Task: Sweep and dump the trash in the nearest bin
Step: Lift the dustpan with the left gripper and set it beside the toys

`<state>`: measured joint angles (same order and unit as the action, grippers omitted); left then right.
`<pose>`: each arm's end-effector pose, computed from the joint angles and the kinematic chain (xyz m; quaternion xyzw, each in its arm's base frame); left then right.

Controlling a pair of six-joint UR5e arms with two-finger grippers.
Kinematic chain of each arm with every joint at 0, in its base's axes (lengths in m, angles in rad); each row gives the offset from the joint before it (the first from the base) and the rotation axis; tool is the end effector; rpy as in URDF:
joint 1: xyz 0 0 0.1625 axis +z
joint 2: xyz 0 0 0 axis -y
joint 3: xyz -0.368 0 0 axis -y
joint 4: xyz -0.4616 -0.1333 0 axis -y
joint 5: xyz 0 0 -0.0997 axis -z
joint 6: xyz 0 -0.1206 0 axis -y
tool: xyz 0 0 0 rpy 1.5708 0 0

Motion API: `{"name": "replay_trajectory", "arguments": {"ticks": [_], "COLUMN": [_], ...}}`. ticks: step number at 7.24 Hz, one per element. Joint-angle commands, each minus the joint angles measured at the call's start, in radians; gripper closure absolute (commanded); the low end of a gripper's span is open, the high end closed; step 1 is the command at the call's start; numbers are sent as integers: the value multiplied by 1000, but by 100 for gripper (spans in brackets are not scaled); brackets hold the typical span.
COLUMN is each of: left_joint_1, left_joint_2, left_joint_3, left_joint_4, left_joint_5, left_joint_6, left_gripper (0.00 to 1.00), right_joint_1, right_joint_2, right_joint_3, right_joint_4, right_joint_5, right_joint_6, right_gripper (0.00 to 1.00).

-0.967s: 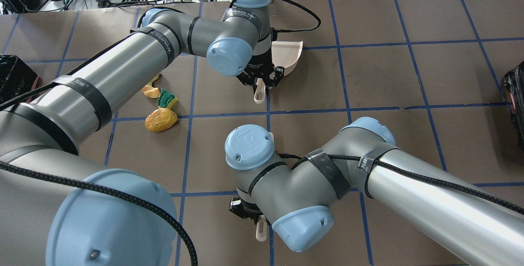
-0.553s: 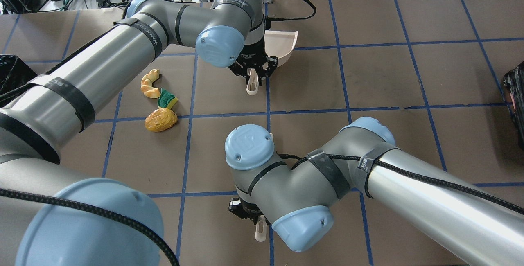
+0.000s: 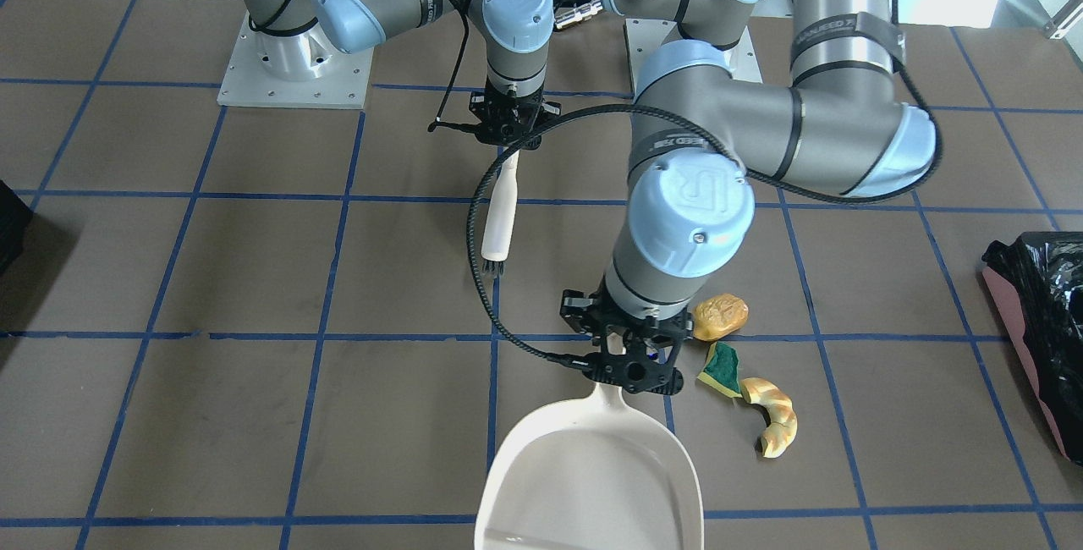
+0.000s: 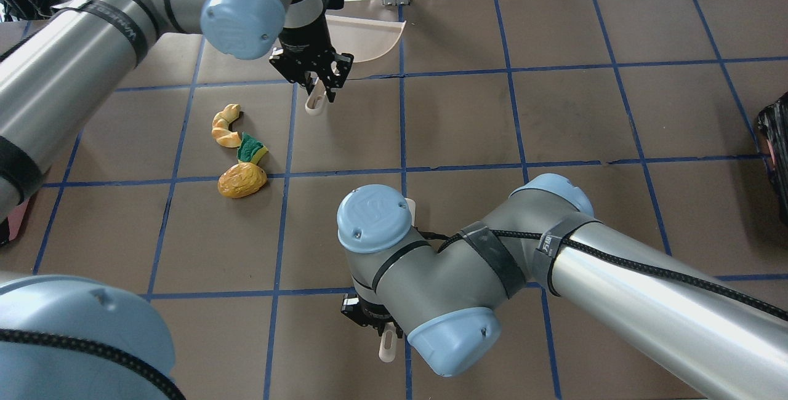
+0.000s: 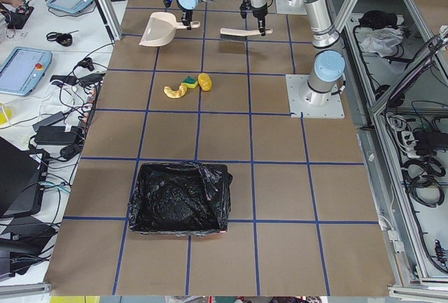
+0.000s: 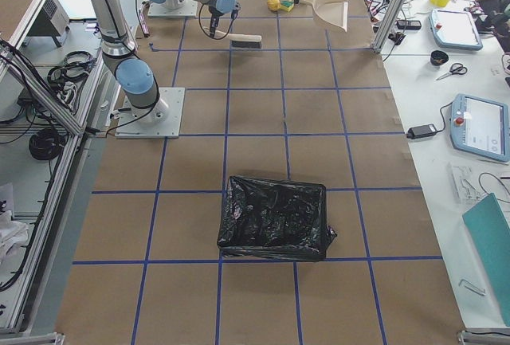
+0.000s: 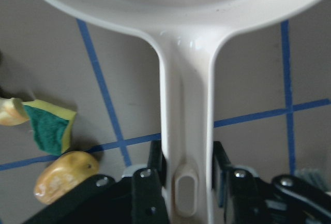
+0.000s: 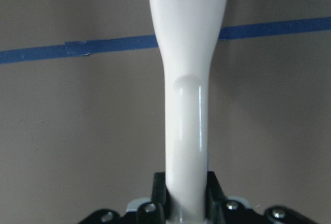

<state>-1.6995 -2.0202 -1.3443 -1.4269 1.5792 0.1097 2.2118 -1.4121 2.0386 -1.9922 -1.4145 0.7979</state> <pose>-0.2210 -0.6772 0.2638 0.1190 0.9921 0.0395 0.0046 0.4241 -0.3142 0.1183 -0.0857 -0.9880 -0.1279 0.0088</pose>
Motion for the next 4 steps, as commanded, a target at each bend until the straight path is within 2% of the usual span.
{"name": "replay_trajectory", "arguments": {"ticks": [1, 2, 4], "left_joint_1": [66, 86, 177], "left_joint_2": [63, 78, 103], "left_joint_3": [-6, -19, -24], "left_joint_4": [-73, -73, -70], "left_joint_5": [123, 145, 145], "left_joint_6": [236, 308, 588], "left_gripper": [100, 100, 100], "right_joint_1": [-3, -9, -9], "right_joint_2": [12, 13, 42], "right_joint_3": [-17, -40, -47], "right_joint_4": [-10, -2, -7], "right_joint_5": [3, 9, 9], "right_joint_6": [174, 266, 445], "right_gripper": [100, 100, 100]}}
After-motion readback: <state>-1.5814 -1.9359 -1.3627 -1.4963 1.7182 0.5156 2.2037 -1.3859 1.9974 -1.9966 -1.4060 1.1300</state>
